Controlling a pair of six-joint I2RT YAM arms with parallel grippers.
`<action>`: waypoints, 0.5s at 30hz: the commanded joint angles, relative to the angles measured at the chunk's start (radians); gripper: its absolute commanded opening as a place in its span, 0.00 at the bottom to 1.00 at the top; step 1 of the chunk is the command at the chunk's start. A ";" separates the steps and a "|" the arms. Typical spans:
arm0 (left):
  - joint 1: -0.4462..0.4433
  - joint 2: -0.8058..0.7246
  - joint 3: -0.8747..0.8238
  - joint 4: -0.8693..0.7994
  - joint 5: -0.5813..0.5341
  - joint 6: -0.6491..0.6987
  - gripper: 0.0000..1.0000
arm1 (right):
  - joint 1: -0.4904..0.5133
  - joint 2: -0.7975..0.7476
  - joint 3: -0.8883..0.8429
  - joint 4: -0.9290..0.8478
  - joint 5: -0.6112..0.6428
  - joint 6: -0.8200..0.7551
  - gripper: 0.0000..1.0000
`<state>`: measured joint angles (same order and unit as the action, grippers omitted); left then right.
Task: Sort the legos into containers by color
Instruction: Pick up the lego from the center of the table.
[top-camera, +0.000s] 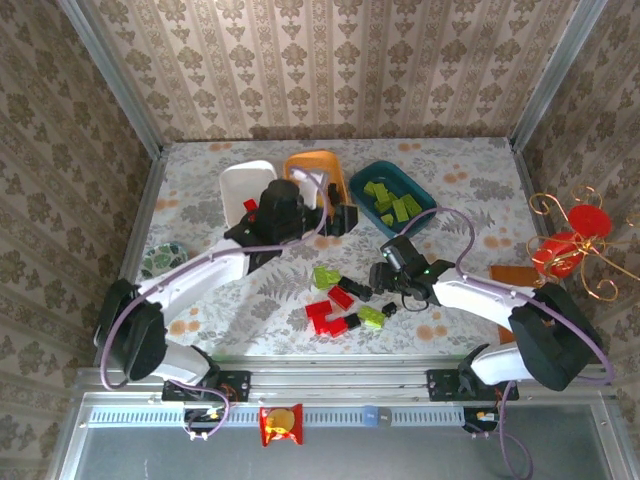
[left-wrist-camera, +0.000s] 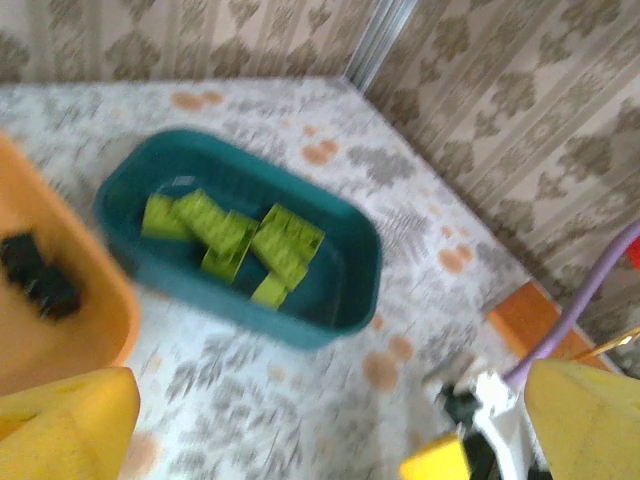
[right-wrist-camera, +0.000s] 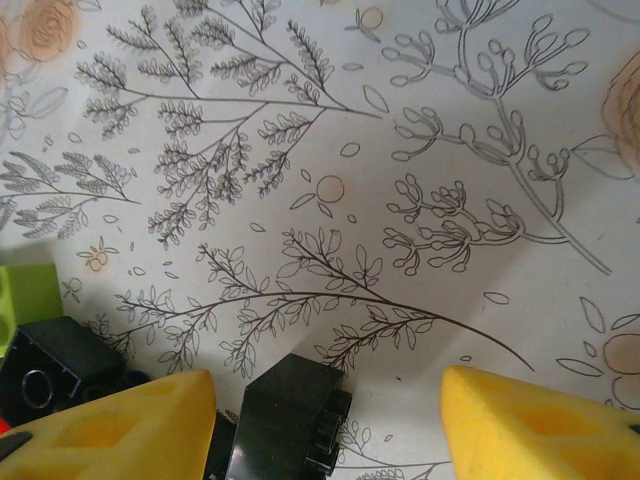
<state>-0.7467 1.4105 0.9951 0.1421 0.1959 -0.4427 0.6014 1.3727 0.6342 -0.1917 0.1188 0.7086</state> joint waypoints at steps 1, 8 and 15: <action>-0.013 -0.088 -0.136 0.003 -0.102 -0.023 1.00 | 0.018 0.042 0.026 0.028 -0.011 0.029 0.60; -0.017 -0.257 -0.352 -0.033 -0.191 -0.041 1.00 | 0.028 0.095 0.026 0.042 -0.013 0.038 0.43; -0.017 -0.313 -0.452 -0.040 -0.176 -0.072 1.00 | 0.028 0.026 0.052 -0.007 0.023 -0.020 0.25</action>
<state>-0.7593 1.1194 0.5728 0.1051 0.0311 -0.4808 0.6228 1.4483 0.6422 -0.1623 0.1074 0.7223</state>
